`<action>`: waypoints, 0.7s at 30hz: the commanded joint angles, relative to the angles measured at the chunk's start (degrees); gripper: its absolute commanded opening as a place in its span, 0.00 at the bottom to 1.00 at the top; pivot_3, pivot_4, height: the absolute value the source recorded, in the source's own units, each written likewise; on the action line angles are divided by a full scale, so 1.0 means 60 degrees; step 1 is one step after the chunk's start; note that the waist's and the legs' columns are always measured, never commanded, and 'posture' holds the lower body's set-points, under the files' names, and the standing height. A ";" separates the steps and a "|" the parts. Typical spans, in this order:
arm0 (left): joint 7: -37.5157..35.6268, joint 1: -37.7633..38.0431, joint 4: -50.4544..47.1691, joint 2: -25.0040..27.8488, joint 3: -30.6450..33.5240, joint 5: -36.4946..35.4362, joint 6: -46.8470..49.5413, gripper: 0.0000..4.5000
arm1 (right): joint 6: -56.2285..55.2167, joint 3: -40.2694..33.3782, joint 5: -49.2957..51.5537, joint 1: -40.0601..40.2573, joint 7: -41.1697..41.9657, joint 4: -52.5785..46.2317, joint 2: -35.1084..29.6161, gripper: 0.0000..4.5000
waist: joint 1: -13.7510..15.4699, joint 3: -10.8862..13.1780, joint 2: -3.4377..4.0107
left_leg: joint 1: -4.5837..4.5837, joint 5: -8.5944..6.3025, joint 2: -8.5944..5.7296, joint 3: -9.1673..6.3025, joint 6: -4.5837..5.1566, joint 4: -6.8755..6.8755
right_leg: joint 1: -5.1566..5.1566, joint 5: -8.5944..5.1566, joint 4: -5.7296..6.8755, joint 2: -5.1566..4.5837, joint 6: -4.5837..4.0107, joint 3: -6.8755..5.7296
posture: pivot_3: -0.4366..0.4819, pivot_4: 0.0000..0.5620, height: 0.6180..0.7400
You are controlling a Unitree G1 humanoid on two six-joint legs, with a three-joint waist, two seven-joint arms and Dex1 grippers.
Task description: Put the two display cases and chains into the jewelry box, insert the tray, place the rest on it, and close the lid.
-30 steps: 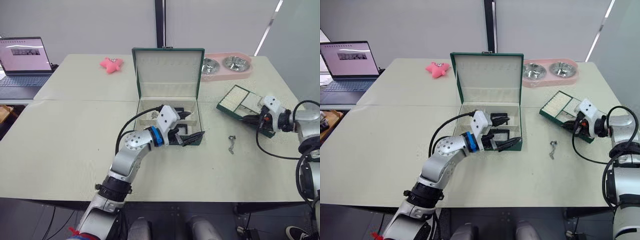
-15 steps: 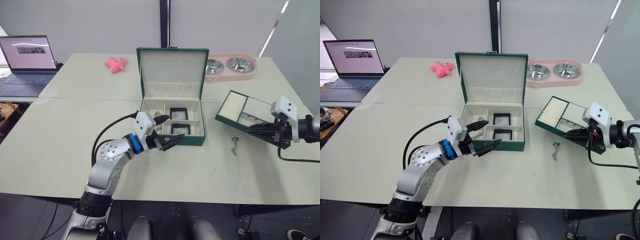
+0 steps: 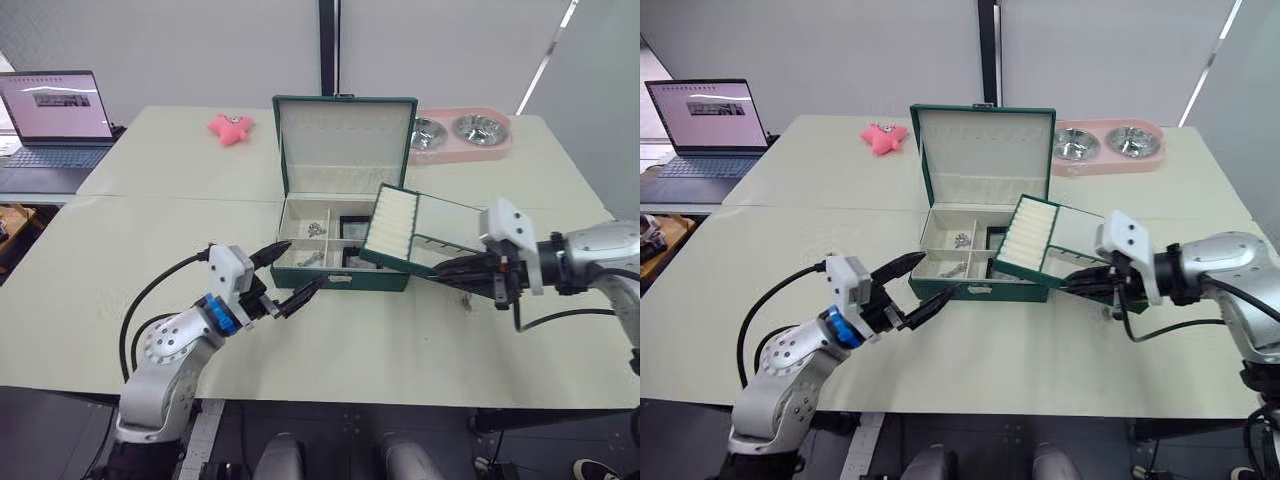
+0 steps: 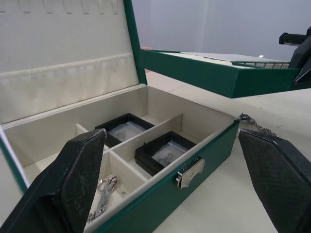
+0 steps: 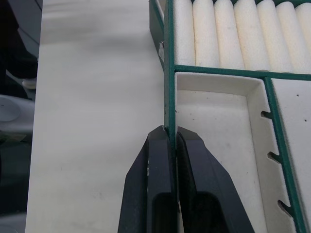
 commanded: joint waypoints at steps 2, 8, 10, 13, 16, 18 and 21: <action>0.0437 0.1028 -0.1348 0.0144 0.0439 -0.0205 -0.0006 1.00 | -0.0691 0.0862 -0.0427 -0.1133 0.0115 0.0540 0.0436 0.00 | -0.0009 0.0001 -0.0001 | 0.0001 0.0000 0.0002 0.0002 0.0000 0.0000 | -0.0001 0.0000 -0.0002 -0.0002 0.0000 0.0001 | 0.48 0.27 1.00; 0.0809 0.2421 -0.2204 0.0239 0.0991 -0.0216 -0.0175 1.00 | -0.1310 0.2217 -0.1304 -0.2657 0.0132 0.1874 0.1552 0.00 | -0.0027 0.0002 -0.0002 | 0.0004 0.0000 0.0008 -0.0001 0.0000 -0.0002 | -0.0008 0.0000 0.0005 0.0002 -0.0001 0.0000 | 0.48 0.27 1.00; 0.1011 0.2798 -0.2421 0.0160 0.1164 -0.0175 -0.0240 1.00 | -0.1528 0.2546 -0.1550 -0.3030 0.0112 0.2283 0.1988 0.00 | -0.0021 0.0003 -0.0004 | 0.0003 0.0000 0.0007 0.0000 0.0000 -0.0003 | -0.0010 0.0000 0.0004 0.0001 -0.0001 0.0000 | 0.48 0.27 1.00; 0.1346 0.3207 -0.2681 0.0005 0.1295 -0.0118 -0.0309 1.00 | -0.1737 0.2889 -0.1809 -0.3347 0.0143 0.2694 0.2462 0.00 | -0.0020 0.0003 -0.0004 | 0.0001 0.0000 0.0006 -0.0001 0.0000 -0.0004 | -0.0010 0.0000 0.0002 -0.0002 -0.0001 -0.0002 | 0.48 0.27 1.00; 0.1617 0.3505 -0.2849 -0.0107 0.1405 -0.0119 -0.0349 1.00 | -0.1935 0.3154 -0.2103 -0.3515 0.0135 0.3011 0.2802 0.00 | -0.0007 0.0003 -0.0004 | -0.0002 0.0000 0.0005 -0.0004 0.0000 -0.0004 | -0.0012 0.0000 0.0002 -0.0005 -0.0001 -0.0005 | 0.48 0.27 1.00; 0.1729 0.3715 -0.2972 -0.0154 0.1475 -0.0143 -0.0381 1.00 | -0.1962 0.3308 -0.2304 -0.3646 0.0095 0.3214 0.3032 0.00 | 0.0001 0.0003 -0.0004 | -0.0002 -0.0001 0.0004 -0.0005 0.0001 -0.0005 | -0.0012 0.0000 0.0002 -0.0005 -0.0001 -0.0005 | 0.48 0.27 1.00; 0.1866 0.3996 -0.3139 -0.0197 0.1583 -0.0227 -0.0444 1.00 | -0.1938 0.3535 -0.2637 -0.3913 -0.0033 0.3560 0.3421 0.00 | -0.0016 0.0003 -0.0004 | 0.0000 -0.0001 0.0005 -0.0003 0.0001 -0.0005 | -0.0015 0.0000 0.0005 -0.0005 -0.0002 -0.0003 | 0.48 0.27 1.00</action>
